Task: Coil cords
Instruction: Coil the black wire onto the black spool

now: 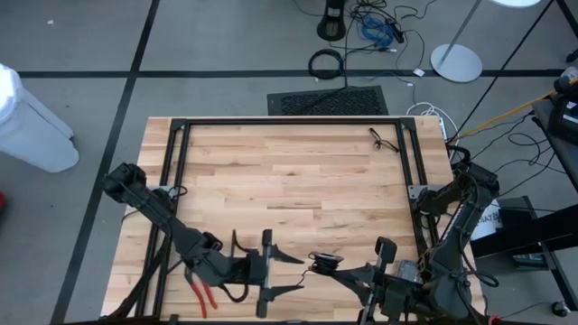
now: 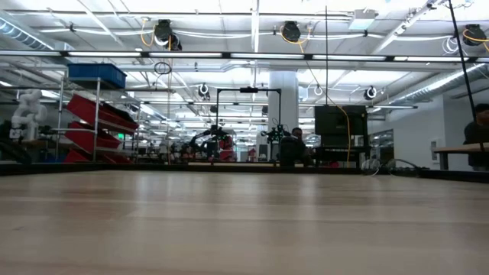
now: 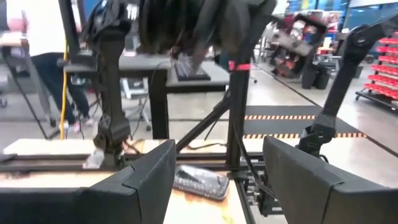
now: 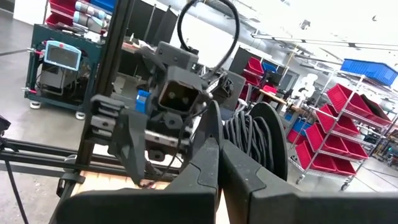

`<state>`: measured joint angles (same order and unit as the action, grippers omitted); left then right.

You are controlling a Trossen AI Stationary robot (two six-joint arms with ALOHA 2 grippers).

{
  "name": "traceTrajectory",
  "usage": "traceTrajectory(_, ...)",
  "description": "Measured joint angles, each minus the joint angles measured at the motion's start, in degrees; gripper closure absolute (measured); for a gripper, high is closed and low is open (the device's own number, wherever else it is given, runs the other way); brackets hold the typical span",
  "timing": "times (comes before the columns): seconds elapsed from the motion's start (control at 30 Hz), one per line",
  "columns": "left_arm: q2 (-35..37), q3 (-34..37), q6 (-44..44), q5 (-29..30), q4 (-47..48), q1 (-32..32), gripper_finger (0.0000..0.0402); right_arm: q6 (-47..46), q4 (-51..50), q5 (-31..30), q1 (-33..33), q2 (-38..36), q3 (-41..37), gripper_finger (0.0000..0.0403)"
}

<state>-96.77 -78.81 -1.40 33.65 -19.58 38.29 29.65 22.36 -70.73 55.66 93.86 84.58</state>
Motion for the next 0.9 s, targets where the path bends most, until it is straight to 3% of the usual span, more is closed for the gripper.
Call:
traceTrajectory(0.4,-0.02,0.00,-1.46,0.38,1.69,-1.47,0.0164,0.04,-0.16,0.01,0.00,0.00,0.00,0.0403)
traceTrajectory(0.9,0.00,0.00,2.02,3.25,1.99,-1.46,0.0328,-0.33,-0.31,0.01,0.00,0.00,0.00,0.0403)
